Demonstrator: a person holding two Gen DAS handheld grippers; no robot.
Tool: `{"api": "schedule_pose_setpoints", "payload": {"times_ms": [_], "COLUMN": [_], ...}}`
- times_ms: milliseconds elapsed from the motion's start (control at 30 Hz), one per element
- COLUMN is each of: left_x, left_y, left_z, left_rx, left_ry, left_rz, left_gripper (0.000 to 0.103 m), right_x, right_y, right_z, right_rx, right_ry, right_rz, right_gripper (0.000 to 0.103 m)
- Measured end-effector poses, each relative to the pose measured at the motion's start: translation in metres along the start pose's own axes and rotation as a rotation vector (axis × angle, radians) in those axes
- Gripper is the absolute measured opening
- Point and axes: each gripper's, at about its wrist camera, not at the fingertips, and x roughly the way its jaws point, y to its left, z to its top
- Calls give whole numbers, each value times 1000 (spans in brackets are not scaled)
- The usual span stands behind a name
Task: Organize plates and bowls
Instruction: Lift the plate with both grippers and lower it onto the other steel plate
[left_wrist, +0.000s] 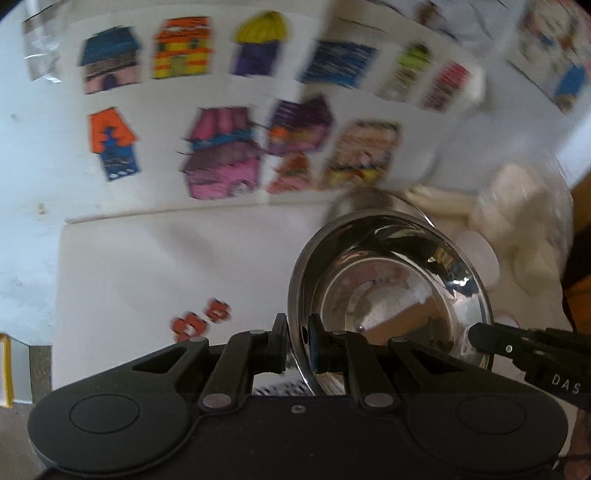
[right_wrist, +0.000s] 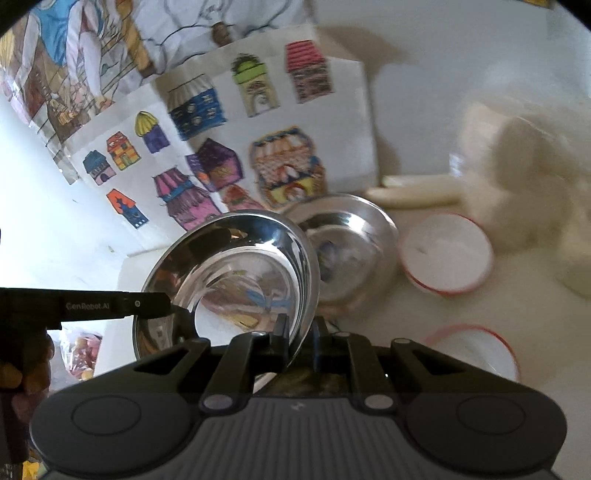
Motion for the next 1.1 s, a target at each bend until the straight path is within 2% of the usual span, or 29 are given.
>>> {"api": "schedule_pose_setpoints", "payload": {"times_ms": [400, 933, 1100], "left_x": [9, 21, 26], "left_y": [-49, -75, -78], "left_z": [-41, -55, -56], "left_rx": [106, 279, 296], "left_ry": [97, 136, 144], "left_rz": [10, 134, 151], "left_gripper": [13, 18, 19], "right_x": [-26, -19, -17], "right_y": [-37, -35, -33], "right_z": [-52, -57, -57], "right_rx": [63, 15, 11], "right_ry": [73, 142, 154], "right_rz": [-28, -33, -37], "right_gripper": [15, 18, 19]}}
